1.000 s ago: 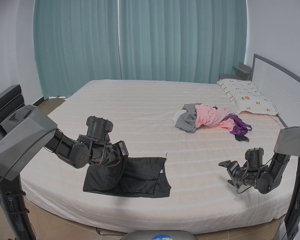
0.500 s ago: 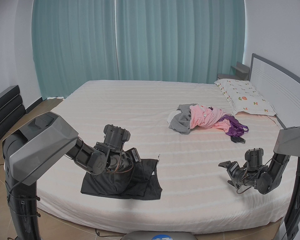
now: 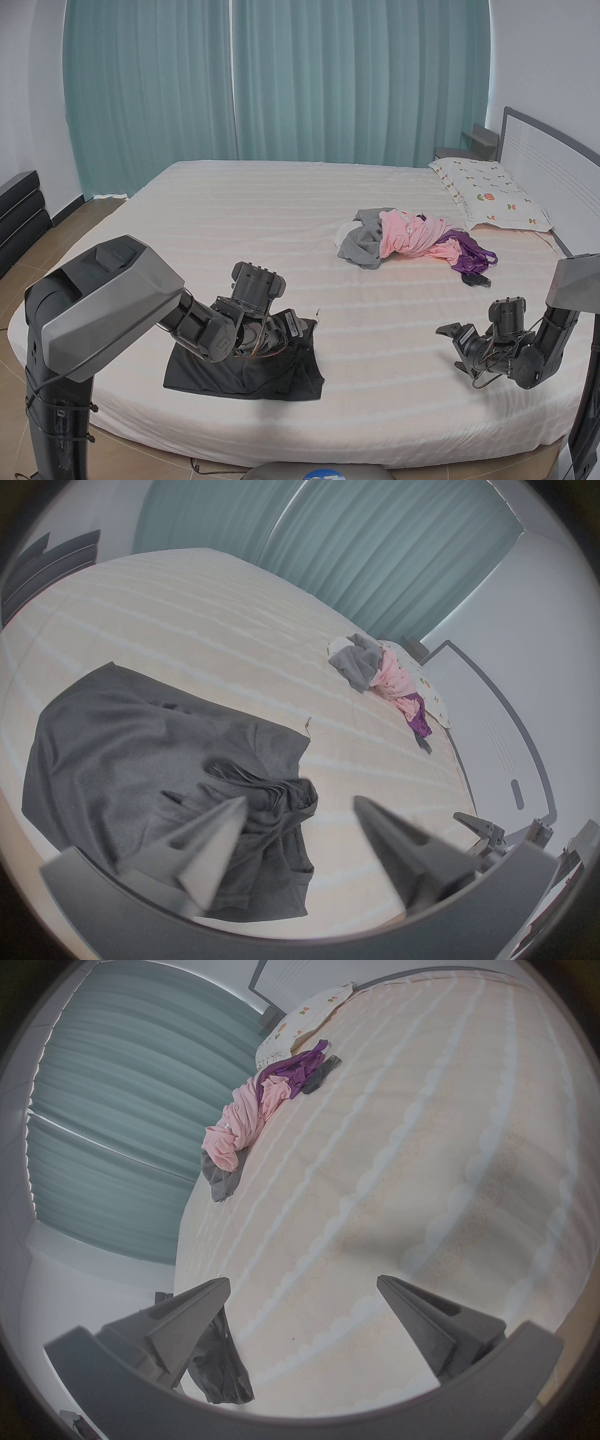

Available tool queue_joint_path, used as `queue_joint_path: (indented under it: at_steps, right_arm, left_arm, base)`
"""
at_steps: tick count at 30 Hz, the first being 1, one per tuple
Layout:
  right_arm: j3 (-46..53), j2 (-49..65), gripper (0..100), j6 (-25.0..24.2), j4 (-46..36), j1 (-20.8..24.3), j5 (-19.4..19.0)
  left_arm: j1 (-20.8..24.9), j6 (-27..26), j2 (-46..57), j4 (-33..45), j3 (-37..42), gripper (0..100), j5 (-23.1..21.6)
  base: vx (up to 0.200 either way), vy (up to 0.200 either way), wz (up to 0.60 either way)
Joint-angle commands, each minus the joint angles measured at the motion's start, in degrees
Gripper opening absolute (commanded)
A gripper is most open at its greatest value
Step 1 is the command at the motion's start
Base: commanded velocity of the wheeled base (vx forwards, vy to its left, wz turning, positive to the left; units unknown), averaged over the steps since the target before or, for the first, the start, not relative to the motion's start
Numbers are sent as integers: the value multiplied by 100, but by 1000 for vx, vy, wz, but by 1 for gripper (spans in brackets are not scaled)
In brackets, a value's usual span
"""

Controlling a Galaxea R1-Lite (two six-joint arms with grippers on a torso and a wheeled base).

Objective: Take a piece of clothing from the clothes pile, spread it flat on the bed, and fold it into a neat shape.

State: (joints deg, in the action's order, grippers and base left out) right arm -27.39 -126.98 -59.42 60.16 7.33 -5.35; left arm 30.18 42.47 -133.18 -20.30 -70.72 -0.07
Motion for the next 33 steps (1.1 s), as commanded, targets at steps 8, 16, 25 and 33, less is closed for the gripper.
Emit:
queue_joint_path:
  at_steps: [8, 16, 25, 33]
  right_arm:
    - [6, -29, 100, 0, 4, 6, -1]
    - [6, -38, 100, 0, 4, 6, -1]
    - [6, -38, 100, -9, 4, 6, -1]
    - [-3, -46, 100, 0, 4, -12, -1]
  left_arm:
    - [-153, 200, 486, -36, 480, 100, 86]
    - [-962, 200, 1163, -36, 1218, 100, -283]
    - [-1445, 648, 1260, -9, 1482, 100, -652]
    - [-1770, 833, 1224, -247, 1825, 100, -1610]
  base:
    - [0, 0, 0]
    - [0, 0, 0]
    - [0, 0, 0]
    - [0, 150, 0]
